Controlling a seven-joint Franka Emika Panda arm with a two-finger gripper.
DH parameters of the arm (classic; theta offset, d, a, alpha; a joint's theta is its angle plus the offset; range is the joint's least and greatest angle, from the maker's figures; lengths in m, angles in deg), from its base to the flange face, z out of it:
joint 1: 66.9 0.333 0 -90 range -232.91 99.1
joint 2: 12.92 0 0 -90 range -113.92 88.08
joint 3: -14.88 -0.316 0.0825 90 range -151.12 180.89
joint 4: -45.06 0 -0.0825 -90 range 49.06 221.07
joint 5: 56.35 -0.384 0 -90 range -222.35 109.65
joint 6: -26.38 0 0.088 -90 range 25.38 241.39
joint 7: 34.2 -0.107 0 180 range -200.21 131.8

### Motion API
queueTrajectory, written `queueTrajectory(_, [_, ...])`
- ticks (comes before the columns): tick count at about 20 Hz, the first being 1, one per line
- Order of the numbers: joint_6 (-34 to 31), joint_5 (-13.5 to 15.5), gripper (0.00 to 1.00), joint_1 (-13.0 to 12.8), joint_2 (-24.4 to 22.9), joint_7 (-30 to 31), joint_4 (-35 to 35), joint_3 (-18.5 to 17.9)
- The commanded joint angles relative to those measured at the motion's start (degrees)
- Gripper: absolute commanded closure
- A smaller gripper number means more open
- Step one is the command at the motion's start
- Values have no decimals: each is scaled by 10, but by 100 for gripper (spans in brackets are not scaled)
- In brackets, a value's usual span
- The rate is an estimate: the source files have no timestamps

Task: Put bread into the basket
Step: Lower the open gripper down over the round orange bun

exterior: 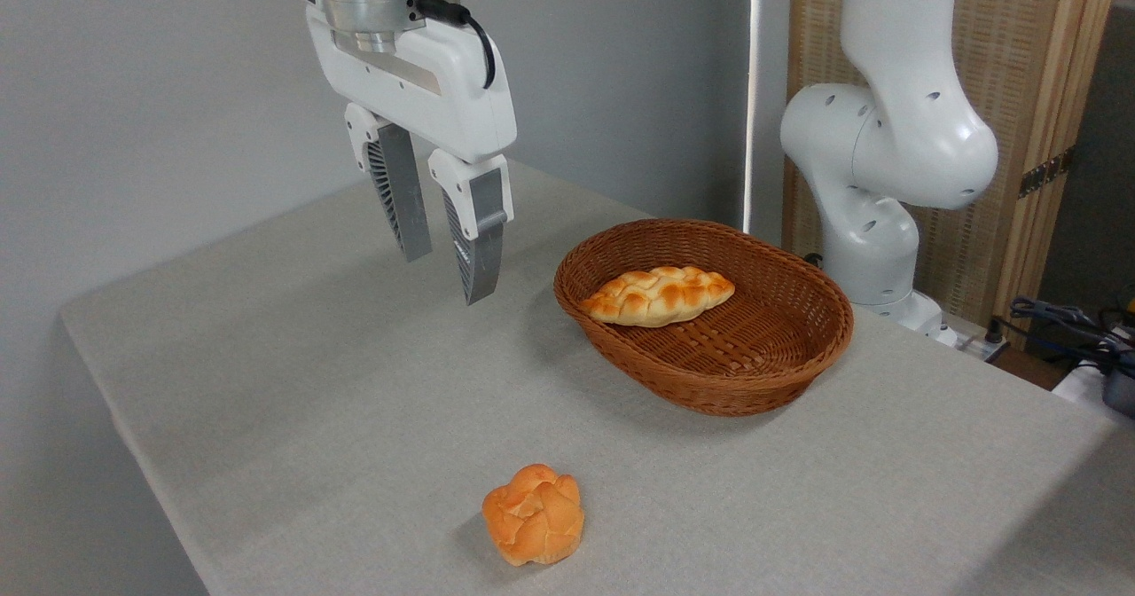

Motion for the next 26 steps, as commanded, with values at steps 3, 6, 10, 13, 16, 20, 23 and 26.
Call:
queueTrajectory(3, [-6, -4, 0, 6, -8, -10, 9, 3])
queueTrajectory(6, [-6, -5, 0, 6, -8, -10, 10, 3])
queueTrajectory(10, [-3, -6, 0, 7, -9, -10, 9, 3])
queueTrajectory(13, [25, -6, 0, 7, -12, -14, 20, 2])
queueTrajectory(16, [47, -35, 0, 11, -15, -38, 42, -4])
queueTrajectory(20, [109, -71, 0, 11, -34, -52, 117, -21])
queueTrajectory(23, [184, -73, 0, 12, -33, -52, 172, -22])
queueTrajectory(26, [255, -74, 0, 16, -29, -52, 224, -23])
